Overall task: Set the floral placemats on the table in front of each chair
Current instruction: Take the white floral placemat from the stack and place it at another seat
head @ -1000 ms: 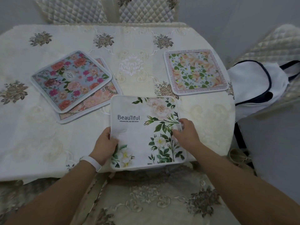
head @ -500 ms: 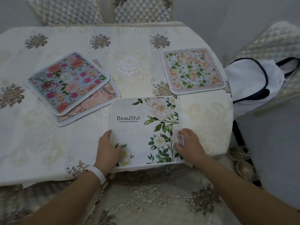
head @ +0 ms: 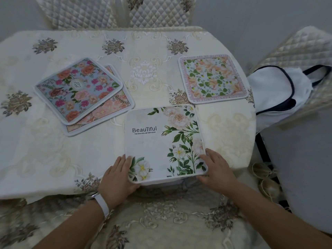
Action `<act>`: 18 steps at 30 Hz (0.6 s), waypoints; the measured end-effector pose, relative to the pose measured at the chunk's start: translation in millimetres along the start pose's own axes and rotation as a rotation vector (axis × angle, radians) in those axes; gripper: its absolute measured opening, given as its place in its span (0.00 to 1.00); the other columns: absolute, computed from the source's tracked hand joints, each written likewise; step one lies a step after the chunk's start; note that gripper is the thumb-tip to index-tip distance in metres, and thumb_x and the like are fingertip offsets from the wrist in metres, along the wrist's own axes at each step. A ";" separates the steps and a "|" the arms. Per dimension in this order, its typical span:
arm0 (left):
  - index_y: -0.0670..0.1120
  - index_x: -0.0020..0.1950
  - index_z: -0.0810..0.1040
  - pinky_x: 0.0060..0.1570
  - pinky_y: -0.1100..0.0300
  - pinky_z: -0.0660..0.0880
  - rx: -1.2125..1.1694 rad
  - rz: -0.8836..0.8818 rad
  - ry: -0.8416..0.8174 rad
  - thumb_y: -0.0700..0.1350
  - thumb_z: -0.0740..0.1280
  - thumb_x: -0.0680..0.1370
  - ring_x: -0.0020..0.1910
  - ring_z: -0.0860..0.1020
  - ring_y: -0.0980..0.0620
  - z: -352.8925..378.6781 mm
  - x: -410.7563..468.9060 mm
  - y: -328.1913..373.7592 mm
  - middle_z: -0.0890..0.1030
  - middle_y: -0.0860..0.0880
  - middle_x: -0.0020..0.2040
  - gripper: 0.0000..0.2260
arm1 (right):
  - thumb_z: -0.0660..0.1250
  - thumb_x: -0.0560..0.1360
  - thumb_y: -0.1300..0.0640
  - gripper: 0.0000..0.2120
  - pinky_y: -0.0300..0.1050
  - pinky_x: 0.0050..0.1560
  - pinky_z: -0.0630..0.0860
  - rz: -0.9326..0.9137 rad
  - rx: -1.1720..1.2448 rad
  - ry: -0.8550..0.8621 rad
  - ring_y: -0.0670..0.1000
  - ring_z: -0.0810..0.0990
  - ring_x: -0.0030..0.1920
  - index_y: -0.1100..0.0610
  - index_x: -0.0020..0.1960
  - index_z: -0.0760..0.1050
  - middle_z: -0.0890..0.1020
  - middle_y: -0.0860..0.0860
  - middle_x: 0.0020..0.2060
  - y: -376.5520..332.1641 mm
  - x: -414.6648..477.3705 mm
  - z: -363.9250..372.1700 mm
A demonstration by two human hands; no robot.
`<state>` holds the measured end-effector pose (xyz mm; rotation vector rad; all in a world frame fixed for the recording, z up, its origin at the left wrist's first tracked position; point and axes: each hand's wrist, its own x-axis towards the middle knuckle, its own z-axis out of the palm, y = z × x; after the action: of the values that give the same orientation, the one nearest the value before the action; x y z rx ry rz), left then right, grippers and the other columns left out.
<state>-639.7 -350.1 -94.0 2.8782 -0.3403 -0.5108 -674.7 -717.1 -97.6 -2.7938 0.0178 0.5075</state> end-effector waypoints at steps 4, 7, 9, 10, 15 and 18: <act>0.47 0.79 0.54 0.73 0.48 0.59 -0.044 0.001 0.018 0.66 0.70 0.69 0.78 0.55 0.47 -1.1 5.9 9.4 0.58 0.45 0.79 0.46 | 0.69 0.71 0.39 0.38 0.54 0.75 0.56 0.024 0.047 0.023 0.56 0.56 0.76 0.50 0.76 0.62 0.59 0.54 0.77 2.5 -0.4 -3.3; 0.48 0.78 0.55 0.73 0.47 0.59 -0.054 0.009 0.026 0.64 0.72 0.68 0.78 0.56 0.46 -0.4 7.5 10.2 0.59 0.45 0.79 0.46 | 0.70 0.71 0.39 0.37 0.55 0.75 0.56 0.026 0.061 0.026 0.56 0.56 0.76 0.50 0.75 0.63 0.60 0.55 0.77 5.2 0.6 -4.6; 0.47 0.78 0.56 0.72 0.47 0.60 -0.043 0.005 0.034 0.64 0.72 0.68 0.77 0.57 0.46 0.2 7.7 9.8 0.60 0.45 0.78 0.46 | 0.70 0.71 0.39 0.37 0.55 0.74 0.57 0.019 0.057 0.028 0.56 0.57 0.76 0.50 0.75 0.64 0.61 0.55 0.77 7.3 0.8 -4.6; 0.48 0.78 0.56 0.72 0.47 0.60 -0.030 0.002 0.032 0.64 0.72 0.68 0.78 0.56 0.46 0.6 7.8 9.8 0.59 0.45 0.78 0.46 | 0.71 0.71 0.39 0.37 0.55 0.74 0.58 0.017 0.057 0.032 0.56 0.58 0.75 0.50 0.75 0.65 0.62 0.55 0.77 8.2 0.9 -4.2; 0.48 0.78 0.57 0.72 0.45 0.60 -0.042 -0.014 0.024 0.64 0.73 0.67 0.78 0.56 0.44 1.4 9.0 10.5 0.58 0.44 0.79 0.46 | 0.71 0.69 0.38 0.36 0.56 0.72 0.60 0.010 0.057 0.058 0.57 0.60 0.74 0.50 0.73 0.67 0.65 0.55 0.75 10.4 2.2 -1.7; 0.48 0.77 0.58 0.73 0.44 0.59 -0.054 -0.019 0.013 0.63 0.74 0.66 0.77 0.56 0.44 1.5 9.8 9.7 0.59 0.44 0.79 0.46 | 0.72 0.69 0.38 0.36 0.57 0.71 0.62 -0.001 0.048 0.058 0.58 0.62 0.73 0.50 0.73 0.68 0.66 0.55 0.74 13.4 3.6 -1.6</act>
<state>-633.2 -362.1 -96.2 2.8339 -0.2921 -0.4969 -671.7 -730.3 -101.3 -2.7609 0.0399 0.4198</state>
